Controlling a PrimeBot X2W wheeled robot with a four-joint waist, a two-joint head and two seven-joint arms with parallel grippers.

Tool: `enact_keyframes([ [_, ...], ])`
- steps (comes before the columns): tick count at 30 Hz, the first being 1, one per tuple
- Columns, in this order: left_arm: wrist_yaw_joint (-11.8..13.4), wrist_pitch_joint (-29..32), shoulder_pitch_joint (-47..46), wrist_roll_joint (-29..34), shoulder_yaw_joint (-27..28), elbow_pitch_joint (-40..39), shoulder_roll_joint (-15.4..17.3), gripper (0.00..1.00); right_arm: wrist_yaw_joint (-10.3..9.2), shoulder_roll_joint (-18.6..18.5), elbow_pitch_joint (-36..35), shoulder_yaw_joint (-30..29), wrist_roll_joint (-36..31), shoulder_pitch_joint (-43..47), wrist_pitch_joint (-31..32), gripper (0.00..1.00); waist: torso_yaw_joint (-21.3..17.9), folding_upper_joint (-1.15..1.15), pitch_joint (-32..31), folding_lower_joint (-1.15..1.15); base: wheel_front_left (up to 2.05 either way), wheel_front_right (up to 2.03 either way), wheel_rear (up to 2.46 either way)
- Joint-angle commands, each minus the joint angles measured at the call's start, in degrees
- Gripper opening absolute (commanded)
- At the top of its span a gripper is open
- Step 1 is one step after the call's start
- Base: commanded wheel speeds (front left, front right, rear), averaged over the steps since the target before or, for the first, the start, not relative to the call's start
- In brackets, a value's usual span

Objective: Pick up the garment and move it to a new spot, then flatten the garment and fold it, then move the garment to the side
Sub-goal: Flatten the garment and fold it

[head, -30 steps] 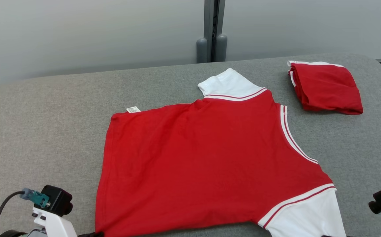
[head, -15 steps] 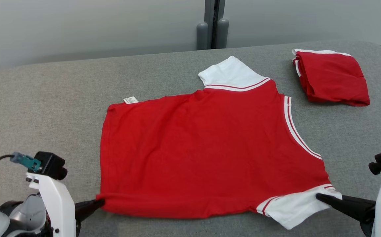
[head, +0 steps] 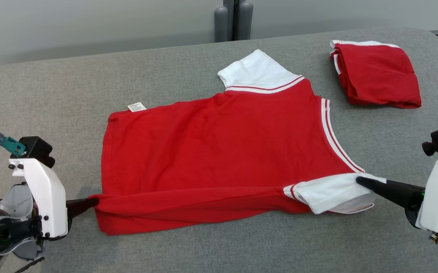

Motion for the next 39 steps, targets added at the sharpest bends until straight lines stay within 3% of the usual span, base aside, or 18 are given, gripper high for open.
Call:
enact_keyframes([
  [1,-0.3,0.3,-1.2,-0.2,0.3,0.7,-0.2,0.0,0.02,0.8,0.7,-0.4,0.5,-1.0,0.4,0.0,-0.2,0.0,0.4,0.0,0.0,0.0,0.0],
  [12,-0.8,2.7,-5.4,0.1,-0.6,4.9,-2.7,0.0,0.03,6.5,8.8,0.5,1.8,-5.8,3.2,0.0,-0.1,0.0,2.3,0.0,0.0,0.0,0.0],
  [24,-1.7,3.6,-7.7,-0.7,-1.1,9.6,-5.7,0.0,0.02,12.2,15.9,1.1,0.6,-8.8,2.1,0.0,0.6,0.0,3.3,0.0,0.0,0.0,0.0],
  [26,-1.9,3.6,-7.9,-0.8,-1.1,10.1,-5.9,0.0,0.02,12.7,16.6,1.1,0.3,-9.2,1.8,0.19,0.6,0.0,3.4,0.0,0.0,0.0,0.0],
  [28,-2.2,3.5,-8.2,-0.9,-1.0,10.6,-6.0,0.0,0.03,13.5,16.7,0.8,-0.6,-9.6,0.7,0.15,0.6,0.0,3.5,0.0,0.0,0.0,0.0],
  [30,-2.4,3.5,-8.4,-0.9,-0.9,11.0,-6.0,0.0,0.02,13.9,17.1,0.8,-1.2,-9.7,-0.1,0.02,0.6,0.0,3.6,0.0,0.0,0.0,0.0],
  [32,-2.7,3.5,-8.4,-0.9,-0.9,11.3,-6.2,0.0,0.02,14.2,17.6,0.8,-1.4,-9.9,-0.5,0.0,0.6,0.0,3.7,0.0,0.0,0.0,0.0],
  [34,-2.9,3.5,-8.5,-0.8,-1.0,12.1,-6.5,0.0,0.03,15.0,18.5,0.7,-1.4,-9.8,-0.9,0.49,0.7,0.0,3.5,0.0,0.0,0.0,0.0],
  [35,-3.0,3.5,-8.6,-0.7,-1.1,12.3,-6.7,0.0,0.03,15.3,18.9,0.6,-1.6,-9.8,-1.3,1.0,0.7,0.0,3.5,0.0,0.0,0.0,0.0],
  [38,-3.2,3.6,-8.7,-0.5,-1.4,12.9,-6.9,0.0,0.03,16.2,19.8,-0.1,-2.8,-10.1,-4.0,1.0,0.7,0.0,3.2,0.0,0.0,0.0,0.0],
  [39,-3.3,3.5,-8.8,-0.4,-1.4,13.1,-7.0,0.15,0.02,16.6,19.9,-0.4,-3.2,-10.1,-5.2,1.0,0.7,0.0,3.0,0.0,0.0,0.0,0.0],
])
